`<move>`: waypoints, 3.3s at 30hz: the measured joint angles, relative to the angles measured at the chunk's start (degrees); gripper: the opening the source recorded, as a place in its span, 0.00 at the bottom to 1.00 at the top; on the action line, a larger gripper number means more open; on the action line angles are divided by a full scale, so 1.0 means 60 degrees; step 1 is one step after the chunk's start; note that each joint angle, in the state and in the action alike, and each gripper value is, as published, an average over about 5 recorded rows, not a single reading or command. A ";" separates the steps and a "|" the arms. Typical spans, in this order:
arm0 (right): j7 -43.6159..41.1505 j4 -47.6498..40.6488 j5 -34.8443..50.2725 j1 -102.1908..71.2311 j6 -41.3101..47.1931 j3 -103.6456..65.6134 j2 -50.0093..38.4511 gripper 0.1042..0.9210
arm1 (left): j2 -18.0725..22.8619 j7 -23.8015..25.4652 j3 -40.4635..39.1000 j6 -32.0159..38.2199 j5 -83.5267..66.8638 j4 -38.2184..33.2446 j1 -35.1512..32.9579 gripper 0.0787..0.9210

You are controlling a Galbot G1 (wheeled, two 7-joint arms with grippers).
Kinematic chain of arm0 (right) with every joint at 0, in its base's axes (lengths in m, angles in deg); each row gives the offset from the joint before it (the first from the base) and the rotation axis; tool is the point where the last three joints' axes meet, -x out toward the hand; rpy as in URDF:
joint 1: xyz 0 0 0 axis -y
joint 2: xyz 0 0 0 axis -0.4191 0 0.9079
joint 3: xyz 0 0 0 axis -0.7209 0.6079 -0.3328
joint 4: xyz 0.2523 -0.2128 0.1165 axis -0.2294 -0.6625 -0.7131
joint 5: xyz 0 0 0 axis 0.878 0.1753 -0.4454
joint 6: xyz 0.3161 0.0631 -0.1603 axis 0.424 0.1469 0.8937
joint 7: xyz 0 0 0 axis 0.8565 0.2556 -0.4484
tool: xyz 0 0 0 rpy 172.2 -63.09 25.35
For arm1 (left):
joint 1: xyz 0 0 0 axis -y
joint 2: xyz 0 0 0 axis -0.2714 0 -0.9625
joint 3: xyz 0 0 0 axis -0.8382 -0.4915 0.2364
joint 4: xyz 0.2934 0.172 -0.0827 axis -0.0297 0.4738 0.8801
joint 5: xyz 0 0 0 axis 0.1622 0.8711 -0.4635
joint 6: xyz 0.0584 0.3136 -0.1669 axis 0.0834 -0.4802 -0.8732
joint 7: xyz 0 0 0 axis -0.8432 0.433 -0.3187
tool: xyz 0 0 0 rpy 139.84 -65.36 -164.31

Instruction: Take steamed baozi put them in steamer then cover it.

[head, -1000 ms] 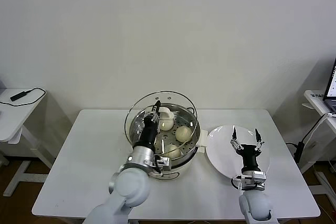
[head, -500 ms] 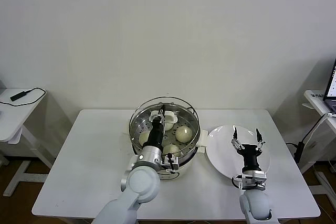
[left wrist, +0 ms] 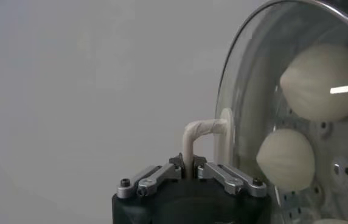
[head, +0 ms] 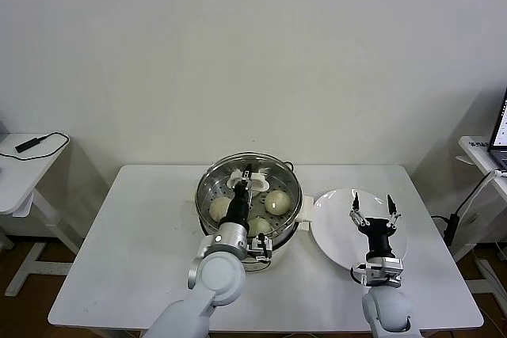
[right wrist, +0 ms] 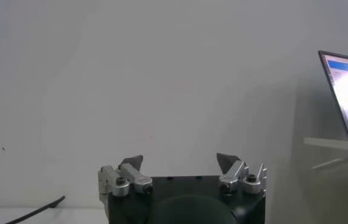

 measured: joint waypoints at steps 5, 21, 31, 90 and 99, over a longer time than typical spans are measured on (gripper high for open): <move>0.0000 -0.0003 0.0000 0.0011 0.0000 -0.0003 -0.0003 0.88 | 0.0006 0.0014 -0.0071 0.0039 0.0050 0.0070 -0.0005 0.14; 0.0004 0.0005 -0.0008 0.0011 -0.0004 -0.0025 -0.0035 0.88 | 0.0035 0.0013 -0.0044 0.0163 0.0227 0.0250 -0.0050 0.14; 0.0012 0.0008 -0.0038 0.0003 -0.0015 -0.0022 -0.0004 0.88 | 0.0024 0.0155 -0.0010 0.0293 0.0264 0.0117 -0.0150 0.26; -0.0664 0.0414 0.1875 -0.0626 0.0937 0.0097 -0.0582 0.88 | -0.1044 -0.2147 0.5467 0.4997 -1.0991 -0.0142 -0.2199 0.88; -0.1206 0.0478 0.2369 -0.0934 0.0841 0.0044 -0.0623 0.88 | -0.0845 -0.2010 0.5951 0.6354 -1.3136 0.0890 -0.2406 0.88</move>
